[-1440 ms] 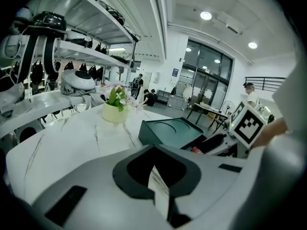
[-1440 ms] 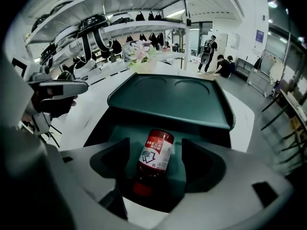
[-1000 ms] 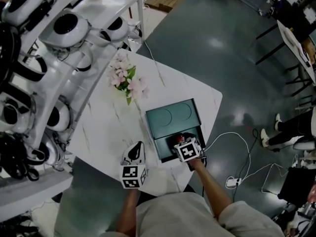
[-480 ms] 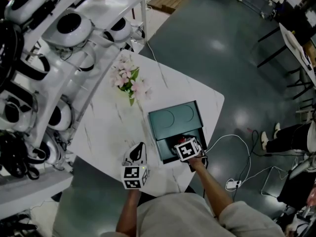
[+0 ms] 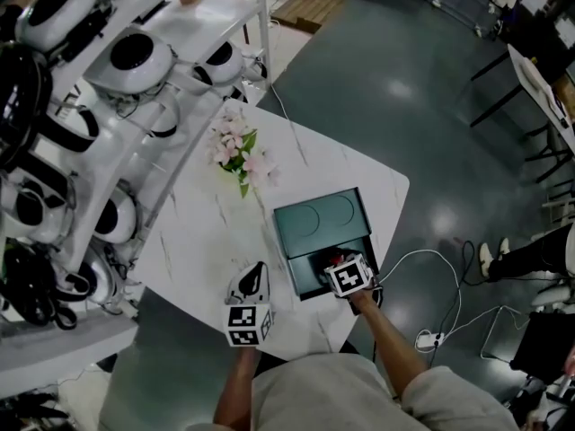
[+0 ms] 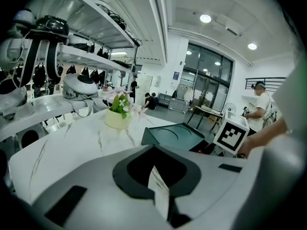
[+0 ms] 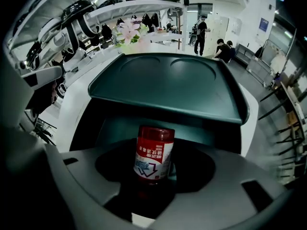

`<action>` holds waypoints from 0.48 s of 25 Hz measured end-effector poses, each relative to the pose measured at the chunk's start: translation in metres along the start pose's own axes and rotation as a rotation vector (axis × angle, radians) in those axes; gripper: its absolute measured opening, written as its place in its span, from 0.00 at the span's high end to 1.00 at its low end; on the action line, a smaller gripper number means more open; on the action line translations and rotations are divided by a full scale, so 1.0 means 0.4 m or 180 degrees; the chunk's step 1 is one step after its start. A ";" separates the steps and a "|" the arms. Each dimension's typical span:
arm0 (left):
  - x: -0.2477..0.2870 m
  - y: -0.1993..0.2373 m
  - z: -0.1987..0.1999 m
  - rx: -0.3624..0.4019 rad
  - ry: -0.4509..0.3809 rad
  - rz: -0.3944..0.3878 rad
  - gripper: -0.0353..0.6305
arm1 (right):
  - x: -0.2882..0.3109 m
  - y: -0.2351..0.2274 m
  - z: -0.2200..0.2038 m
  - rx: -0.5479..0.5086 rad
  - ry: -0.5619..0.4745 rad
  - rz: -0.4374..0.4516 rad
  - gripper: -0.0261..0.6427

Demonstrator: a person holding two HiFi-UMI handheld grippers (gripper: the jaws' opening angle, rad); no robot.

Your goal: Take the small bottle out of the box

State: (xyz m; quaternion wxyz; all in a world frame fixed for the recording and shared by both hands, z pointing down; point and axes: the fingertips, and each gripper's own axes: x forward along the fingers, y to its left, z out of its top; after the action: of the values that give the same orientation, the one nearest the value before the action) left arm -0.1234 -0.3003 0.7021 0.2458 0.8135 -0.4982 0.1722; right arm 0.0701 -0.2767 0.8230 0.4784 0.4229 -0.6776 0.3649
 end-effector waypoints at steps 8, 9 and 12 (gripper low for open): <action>-0.005 -0.032 0.007 0.0067 -0.0028 -0.0051 0.92 | -0.086 0.004 0.046 -0.0155 -0.0600 -0.0039 0.59; -0.005 -0.036 0.008 0.0075 -0.0028 -0.0062 0.92 | -0.098 0.003 0.048 -0.0153 -0.0673 -0.0044 0.59; -0.006 -0.048 0.014 0.0106 -0.0026 -0.0081 0.92 | -0.136 0.000 0.048 -0.0093 -0.0885 -0.0052 0.59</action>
State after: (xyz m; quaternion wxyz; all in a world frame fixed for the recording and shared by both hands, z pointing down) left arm -0.1073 -0.2944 0.6919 0.2322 0.8244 -0.4859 0.1740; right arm 0.0735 -0.2818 0.7658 0.3890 0.4678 -0.7392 0.2890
